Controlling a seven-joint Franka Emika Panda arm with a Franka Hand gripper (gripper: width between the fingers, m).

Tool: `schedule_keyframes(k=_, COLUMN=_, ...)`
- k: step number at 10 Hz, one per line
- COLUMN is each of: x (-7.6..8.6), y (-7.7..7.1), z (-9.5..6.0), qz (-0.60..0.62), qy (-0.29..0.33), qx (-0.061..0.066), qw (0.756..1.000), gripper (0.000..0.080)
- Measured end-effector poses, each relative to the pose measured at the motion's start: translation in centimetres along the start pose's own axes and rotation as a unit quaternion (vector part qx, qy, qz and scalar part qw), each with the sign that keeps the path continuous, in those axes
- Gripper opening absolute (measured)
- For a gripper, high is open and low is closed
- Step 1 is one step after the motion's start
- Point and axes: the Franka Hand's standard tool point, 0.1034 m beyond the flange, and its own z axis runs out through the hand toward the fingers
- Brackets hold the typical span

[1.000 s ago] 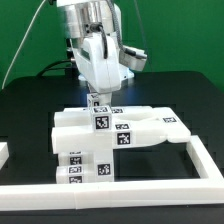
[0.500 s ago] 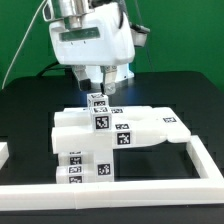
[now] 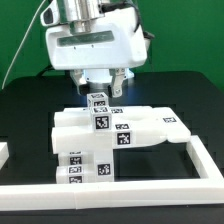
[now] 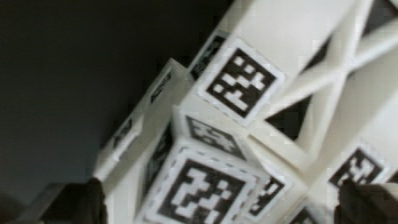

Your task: Assemble chair

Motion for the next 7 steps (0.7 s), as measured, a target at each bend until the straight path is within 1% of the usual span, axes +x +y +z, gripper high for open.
schedule_keyframes(k=2, x=-0.3, y=0.5, z=0.6, qz=-0.116, qy=-0.006, qx=-0.005, qw=0.993, gripper=0.0649)
schedule_keyframes(k=3, x=-0.6, y=0.6, z=1.2, qz=-0.166, qy=-0.008, qx=-0.011, qw=0.986, gripper=0.0649)
schedule_keyframes(k=4, x=-0.7, y=0.6, z=1.7, qz=-0.195, qy=-0.007, qx=-0.015, qw=0.981, gripper=0.0649)
schedule_keyframes(k=5, x=-0.6, y=0.7, z=1.7, qz=-0.195, qy=-0.005, qx=-0.015, qw=0.981, gripper=0.0649)
schedule_keyframes(k=6, x=-0.6, y=0.7, z=1.7, qz=-0.176, qy=-0.005, qx=-0.015, qw=0.984, gripper=0.0527)
schedule_keyframes(k=7, x=-0.6, y=0.7, z=1.7, qz=-0.177, qy=-0.005, qx=-0.016, qw=0.984, gripper=0.0389)
